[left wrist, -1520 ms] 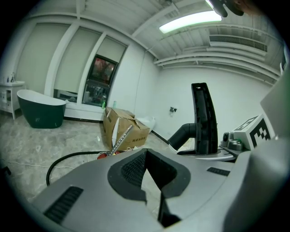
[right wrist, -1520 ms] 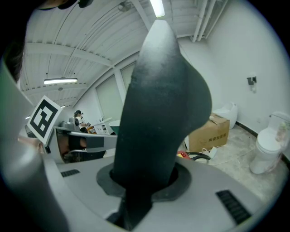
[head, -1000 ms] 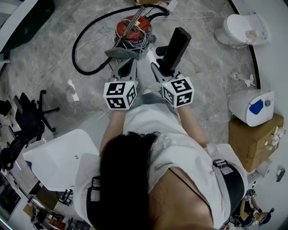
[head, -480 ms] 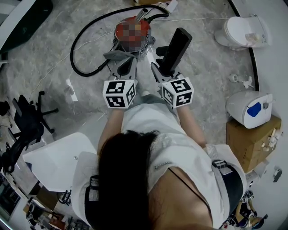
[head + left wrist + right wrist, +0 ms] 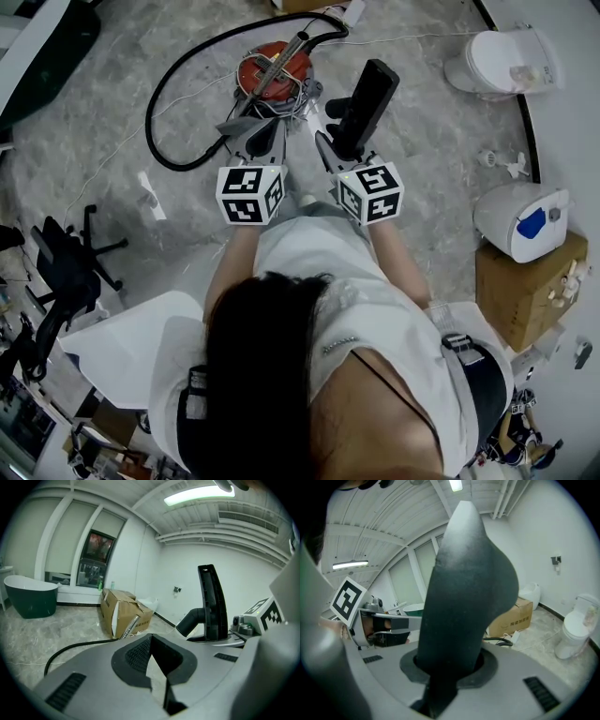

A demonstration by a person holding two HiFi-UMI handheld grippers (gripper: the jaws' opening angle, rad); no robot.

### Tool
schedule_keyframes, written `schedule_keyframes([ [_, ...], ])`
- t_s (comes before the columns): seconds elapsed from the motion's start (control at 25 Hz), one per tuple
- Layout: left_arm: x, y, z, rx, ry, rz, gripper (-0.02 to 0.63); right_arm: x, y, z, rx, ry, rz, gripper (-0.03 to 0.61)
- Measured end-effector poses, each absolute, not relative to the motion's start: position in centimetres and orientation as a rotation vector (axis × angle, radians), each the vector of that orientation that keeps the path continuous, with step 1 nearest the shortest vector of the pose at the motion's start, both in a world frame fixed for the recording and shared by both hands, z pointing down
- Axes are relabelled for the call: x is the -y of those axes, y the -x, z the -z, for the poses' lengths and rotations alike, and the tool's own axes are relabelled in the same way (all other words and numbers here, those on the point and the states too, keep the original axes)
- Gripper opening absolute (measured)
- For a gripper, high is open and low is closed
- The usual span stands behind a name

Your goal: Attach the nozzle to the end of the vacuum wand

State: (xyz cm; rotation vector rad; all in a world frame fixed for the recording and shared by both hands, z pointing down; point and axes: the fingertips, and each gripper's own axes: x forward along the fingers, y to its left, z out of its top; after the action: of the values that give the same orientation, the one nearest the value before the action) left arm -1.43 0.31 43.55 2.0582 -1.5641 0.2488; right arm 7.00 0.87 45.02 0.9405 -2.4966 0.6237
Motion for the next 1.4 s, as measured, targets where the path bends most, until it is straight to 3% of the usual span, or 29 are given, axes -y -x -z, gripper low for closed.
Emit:
schedule_keyframes([
  [1.4,10.4,8.4,-46.0,1.308,-2.299,-0.449,0.002,8.5,1.1,-45.2,2.368,-1.207,-0.665,0.096],
])
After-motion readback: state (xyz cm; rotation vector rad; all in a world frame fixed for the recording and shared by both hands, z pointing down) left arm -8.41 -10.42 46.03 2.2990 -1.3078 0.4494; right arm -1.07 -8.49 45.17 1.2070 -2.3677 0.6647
